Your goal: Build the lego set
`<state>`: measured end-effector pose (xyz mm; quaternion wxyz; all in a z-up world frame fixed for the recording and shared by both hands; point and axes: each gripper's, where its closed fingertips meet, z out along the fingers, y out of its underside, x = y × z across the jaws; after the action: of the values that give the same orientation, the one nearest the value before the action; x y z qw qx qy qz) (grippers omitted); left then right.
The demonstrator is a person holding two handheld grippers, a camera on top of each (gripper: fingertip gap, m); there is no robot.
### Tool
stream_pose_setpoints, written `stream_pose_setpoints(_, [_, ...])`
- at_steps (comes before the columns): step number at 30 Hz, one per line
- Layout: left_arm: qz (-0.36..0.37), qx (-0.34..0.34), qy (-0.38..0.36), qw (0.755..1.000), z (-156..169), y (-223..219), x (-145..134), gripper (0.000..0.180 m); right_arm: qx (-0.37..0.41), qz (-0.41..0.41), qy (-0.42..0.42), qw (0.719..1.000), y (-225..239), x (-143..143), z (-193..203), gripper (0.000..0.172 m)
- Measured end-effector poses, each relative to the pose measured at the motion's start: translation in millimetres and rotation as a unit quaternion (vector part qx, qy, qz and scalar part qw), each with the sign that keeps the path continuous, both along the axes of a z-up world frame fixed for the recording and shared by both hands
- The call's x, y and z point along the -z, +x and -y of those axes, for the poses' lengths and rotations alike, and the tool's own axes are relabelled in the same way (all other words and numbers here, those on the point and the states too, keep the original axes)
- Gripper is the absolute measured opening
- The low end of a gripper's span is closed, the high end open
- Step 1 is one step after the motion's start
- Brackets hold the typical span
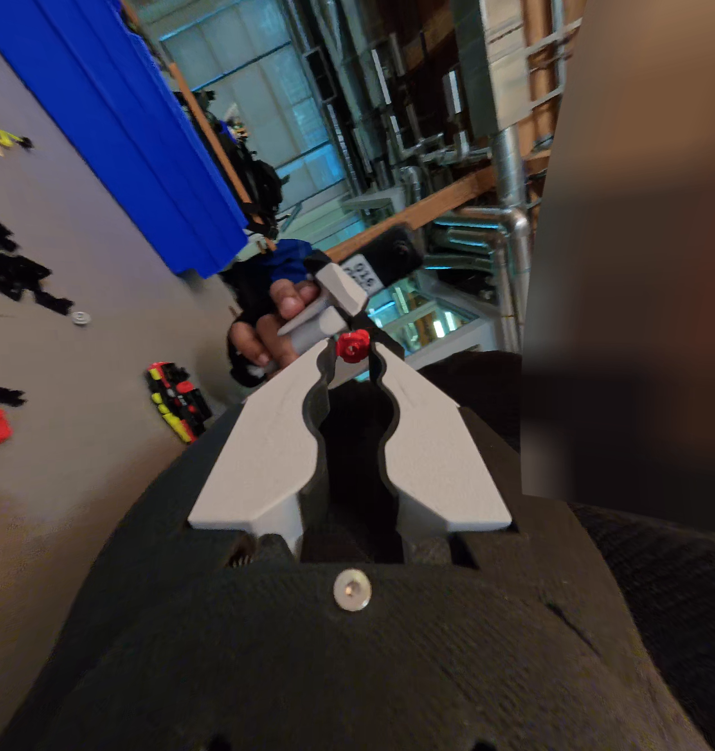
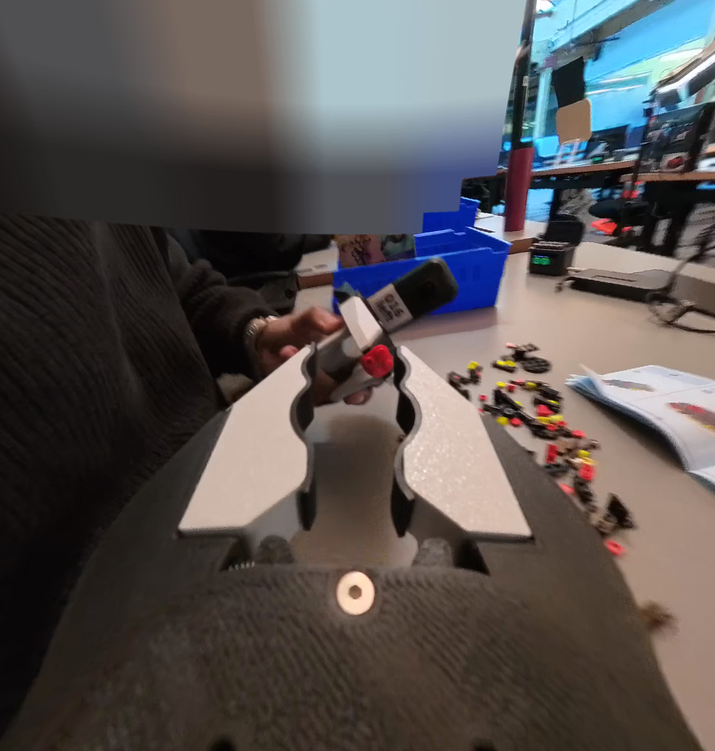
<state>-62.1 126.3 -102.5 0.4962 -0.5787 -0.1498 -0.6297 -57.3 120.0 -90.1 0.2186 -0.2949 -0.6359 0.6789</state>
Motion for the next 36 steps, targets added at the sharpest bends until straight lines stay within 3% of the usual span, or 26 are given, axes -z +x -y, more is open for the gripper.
stream_pose_setpoints(3, [-0.084,-0.051,-0.018,0.995,-4,-9,10,0.014,0.047,-0.011,0.073,0.996,-4,11,-7,0.035])
stream_pose_setpoints(6, [-0.205,-0.12,-0.018,0.971,-5,-26,12,0.014,0.095,0.037,0.004,0.995,-16,10,-17,0.058])
stream_pose_setpoints(7, [-0.246,-0.136,-0.013,0.96,-4,-29,12,0.013,0.094,0.063,-0.035,0.993,-17,7,-18,0.053])
stream_pose_setpoints(9, [-0.314,-0.158,-0.001,0.936,-3,-33,9,0.014,0.059,0.095,-0.083,0.99,-12,2,-16,0.0])
stream_pose_setpoints(12, [-0.375,-0.163,0.011,0.913,-1,-33,8,0.014,0.123,0.101,-0.058,0.986,-20,12,-37,0.0])
stream_pose_setpoints(14, [-0.392,-0.153,0.012,0.907,-1,-29,10,0.014,0.15,0.087,-0.009,0.985,-21,17,-46,0.014])
stream_pose_setpoints(18, [-0.375,-0.127,0.036,0.917,0,-12,4,0.014,0.142,0.065,0.015,0.988,-16,14,-39,0.014])
stream_pose_setpoints(19, [-0.374,-0.122,0.038,0.918,0,-8,4,0.014,0.129,0.061,0.036,0.989,-14,17,-33,0.0])
stream_pose_setpoints(22, [-0.387,-0.114,0.035,0.914,-3,-2,9,0.014,0.165,0.036,0.122,0.978,-17,25,-37,0.001])
stream_pose_setpoints(25, [-0.399,-0.122,0.032,0.908,-4,-8,10,0.014,0.246,-0.029,0.164,0.955,-19,10,-60,0.025])
stream_pose_setpoints(26, [-0.41,-0.133,0.031,0.902,-3,-16,8,0.014,0.286,-0.057,0.164,0.943,-18,0,-74,0.032])
stream_pose_setpoints(29, [-0.448,-0.201,0.017,0.871,4,-57,1,0.013,0.346,-0.105,0.147,0.921,-4,-21,-111,0.03])
stream_pose_setpoints(33, [-0.428,-0.214,-0.004,0.878,5,-72,6,0.013,0.302,-0.079,0.047,0.949,4,-25,-115,0.003])
stream_pose_setpoints(36, [-0.435,-0.165,-0.013,0.885,-2,-51,20,0.014,0.255,-0.023,0.028,0.966,-3,-6,-97,0.0])
